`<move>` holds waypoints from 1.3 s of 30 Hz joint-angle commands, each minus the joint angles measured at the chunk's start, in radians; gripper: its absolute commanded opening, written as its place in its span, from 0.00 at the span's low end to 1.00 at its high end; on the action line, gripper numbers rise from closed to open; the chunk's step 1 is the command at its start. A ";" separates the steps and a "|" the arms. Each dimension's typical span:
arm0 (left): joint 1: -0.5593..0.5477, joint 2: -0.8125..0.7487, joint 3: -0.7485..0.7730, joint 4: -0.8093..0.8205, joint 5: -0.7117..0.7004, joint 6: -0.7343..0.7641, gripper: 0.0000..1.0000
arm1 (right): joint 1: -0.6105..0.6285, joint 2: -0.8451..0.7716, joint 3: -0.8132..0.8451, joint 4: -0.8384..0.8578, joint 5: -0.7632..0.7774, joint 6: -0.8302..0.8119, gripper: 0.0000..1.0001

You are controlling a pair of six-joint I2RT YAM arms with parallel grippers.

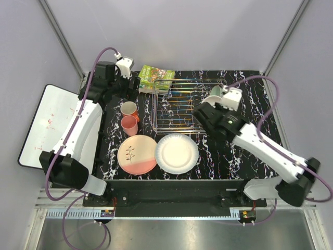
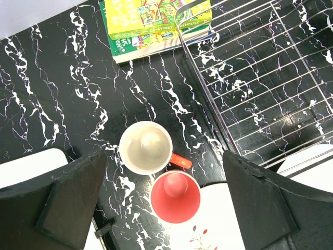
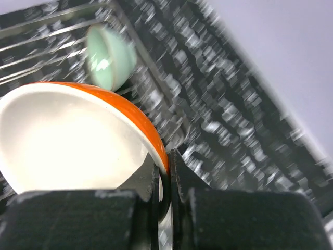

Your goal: Load the mixed dishes into the dish rack

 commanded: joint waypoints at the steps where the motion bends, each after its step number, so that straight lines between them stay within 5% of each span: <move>1: 0.005 -0.015 0.052 0.006 0.021 -0.004 0.99 | 0.008 0.202 0.117 -0.009 0.490 -0.120 0.00; 4: 0.009 -0.021 0.053 -0.004 0.014 -0.002 0.99 | -0.011 0.303 0.148 -0.011 0.596 -0.176 0.00; 12: 0.013 -0.043 0.041 -0.005 0.007 -0.005 0.99 | -0.143 0.362 0.100 -0.035 0.568 -0.207 0.00; 39: 0.016 -0.049 0.026 -0.011 0.021 -0.001 0.99 | -0.201 0.644 0.088 -0.046 0.488 -0.145 0.00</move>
